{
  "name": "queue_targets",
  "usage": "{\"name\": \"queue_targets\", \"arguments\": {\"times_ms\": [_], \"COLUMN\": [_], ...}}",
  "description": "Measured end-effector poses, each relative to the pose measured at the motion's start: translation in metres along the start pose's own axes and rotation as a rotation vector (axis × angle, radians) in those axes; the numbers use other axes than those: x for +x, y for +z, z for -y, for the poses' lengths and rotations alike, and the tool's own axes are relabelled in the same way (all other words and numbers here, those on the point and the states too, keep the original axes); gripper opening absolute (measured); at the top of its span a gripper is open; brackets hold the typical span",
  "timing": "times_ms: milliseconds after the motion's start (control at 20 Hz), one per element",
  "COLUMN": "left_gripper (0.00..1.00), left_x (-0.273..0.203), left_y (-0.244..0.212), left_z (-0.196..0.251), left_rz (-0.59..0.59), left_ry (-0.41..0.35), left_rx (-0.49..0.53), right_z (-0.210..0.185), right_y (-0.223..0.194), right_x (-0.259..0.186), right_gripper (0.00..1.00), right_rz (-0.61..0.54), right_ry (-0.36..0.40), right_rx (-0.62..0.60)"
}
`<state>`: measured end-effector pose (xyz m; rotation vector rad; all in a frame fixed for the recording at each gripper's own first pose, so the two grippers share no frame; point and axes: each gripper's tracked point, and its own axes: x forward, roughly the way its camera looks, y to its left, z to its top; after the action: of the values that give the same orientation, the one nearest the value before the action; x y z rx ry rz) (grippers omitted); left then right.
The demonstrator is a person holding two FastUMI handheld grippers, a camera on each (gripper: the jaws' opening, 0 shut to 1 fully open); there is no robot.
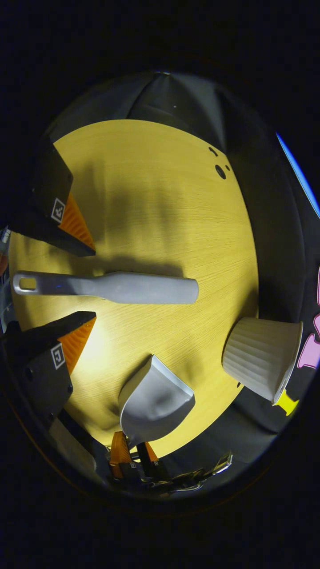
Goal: Pick up the small broom and dustpan from the desktop, sweep the trash into the dustpan with the broom, and then empty the trash into the garbage bin.
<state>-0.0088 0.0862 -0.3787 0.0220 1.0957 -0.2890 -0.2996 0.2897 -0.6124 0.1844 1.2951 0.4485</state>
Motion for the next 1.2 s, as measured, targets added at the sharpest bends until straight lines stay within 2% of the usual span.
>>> {"name": "queue_targets", "arguments": {"times_ms": [50, 200, 450, 700, 950, 1200], "left_gripper": [0.86, 0.9, 0.9, 0.9, 0.89, 0.9], "left_x": [-0.004, -0.02, -0.049, -0.102, -0.179, -0.24], "left_y": [0.004, 0.016, 0.037, 0.079, 0.114, 0.12], "left_z": [-0.004, -0.006, 0.005, 0.029, 0.058, 0.094], "left_rz": [0.022, 0.089, 0.209, 0.429, 0.703, 0.85], "left_ry": [0.024, 0.048, 0.072, 0.109, 0.209, 0.289], "left_rx": [0.017, 0.038, -0.015, -0.081, -0.11, -0.147], "right_z": [-0.002, -0.005, -0.002, 0.017, 0.034, 0.035], "right_y": [0.002, 0.009, 0.024, 0.068, 0.101, 0.119], "right_x": [-0.004, -0.027, -0.064, -0.118, -0.181, -0.237], "right_gripper": [0.84, 0.98, 0.99, 0.99, 0.99, 0.99], "right_rz": [0.024, 0.116, 0.262, 0.541, 0.8, 0.984], "right_ry": [0.007, 0.013, 0.027, 0.014, -0.027, 0.025], "right_rx": [0.006, -0.001, 0.007, -0.061, -0.165, -0.155]}}
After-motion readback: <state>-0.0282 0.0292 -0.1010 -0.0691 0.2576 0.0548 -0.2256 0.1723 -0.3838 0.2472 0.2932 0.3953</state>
